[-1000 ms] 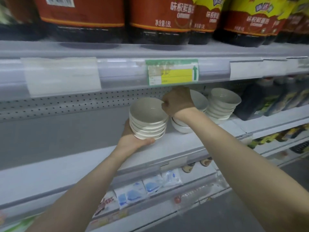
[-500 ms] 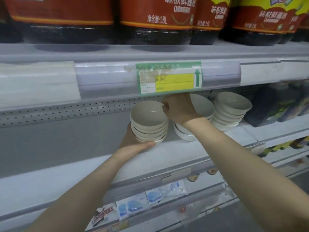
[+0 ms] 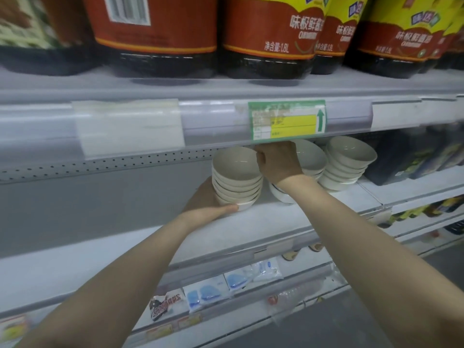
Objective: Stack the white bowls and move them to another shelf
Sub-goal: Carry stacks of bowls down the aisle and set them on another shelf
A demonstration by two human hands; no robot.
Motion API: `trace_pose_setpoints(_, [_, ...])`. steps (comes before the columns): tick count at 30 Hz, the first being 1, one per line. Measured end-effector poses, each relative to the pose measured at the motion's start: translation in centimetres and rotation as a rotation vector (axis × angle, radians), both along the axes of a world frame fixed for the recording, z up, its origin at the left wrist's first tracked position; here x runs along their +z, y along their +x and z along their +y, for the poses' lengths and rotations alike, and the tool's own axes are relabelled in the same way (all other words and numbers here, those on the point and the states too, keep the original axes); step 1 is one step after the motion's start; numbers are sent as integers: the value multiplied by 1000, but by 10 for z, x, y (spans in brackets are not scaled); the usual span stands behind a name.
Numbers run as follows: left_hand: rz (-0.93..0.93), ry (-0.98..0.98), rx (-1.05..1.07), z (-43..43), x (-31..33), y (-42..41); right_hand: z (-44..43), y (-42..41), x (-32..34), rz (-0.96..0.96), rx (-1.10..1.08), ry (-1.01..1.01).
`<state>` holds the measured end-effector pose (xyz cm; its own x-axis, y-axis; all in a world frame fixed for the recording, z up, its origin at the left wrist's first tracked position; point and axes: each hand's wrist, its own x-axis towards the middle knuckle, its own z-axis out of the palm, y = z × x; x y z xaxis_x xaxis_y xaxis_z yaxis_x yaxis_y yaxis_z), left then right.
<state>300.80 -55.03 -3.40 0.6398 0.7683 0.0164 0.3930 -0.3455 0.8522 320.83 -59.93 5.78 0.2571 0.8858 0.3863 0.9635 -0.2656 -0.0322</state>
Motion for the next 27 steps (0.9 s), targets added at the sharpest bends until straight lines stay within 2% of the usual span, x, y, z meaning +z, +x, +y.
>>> trace_pose_setpoints(4, [238,149,-25,-7,23,-26,-17,-24,5,-38,-40,-12])
trace_pose_setpoints(10, [457,432,-103,-6,45,-82,-54,-78,4,-216,26,73])
trace_pose_setpoints(18, [526,764,-82,-32,74,-173,-96,-174,2,-291,214,93])
trace_pose_setpoints(24, [571,1003,-32,-72,98,-288,-122,-243,14,-270,468,99])
trace_pose_setpoints(27, [637,1055,22,-105,99,-352,-136,-285,13,-277,574,105])
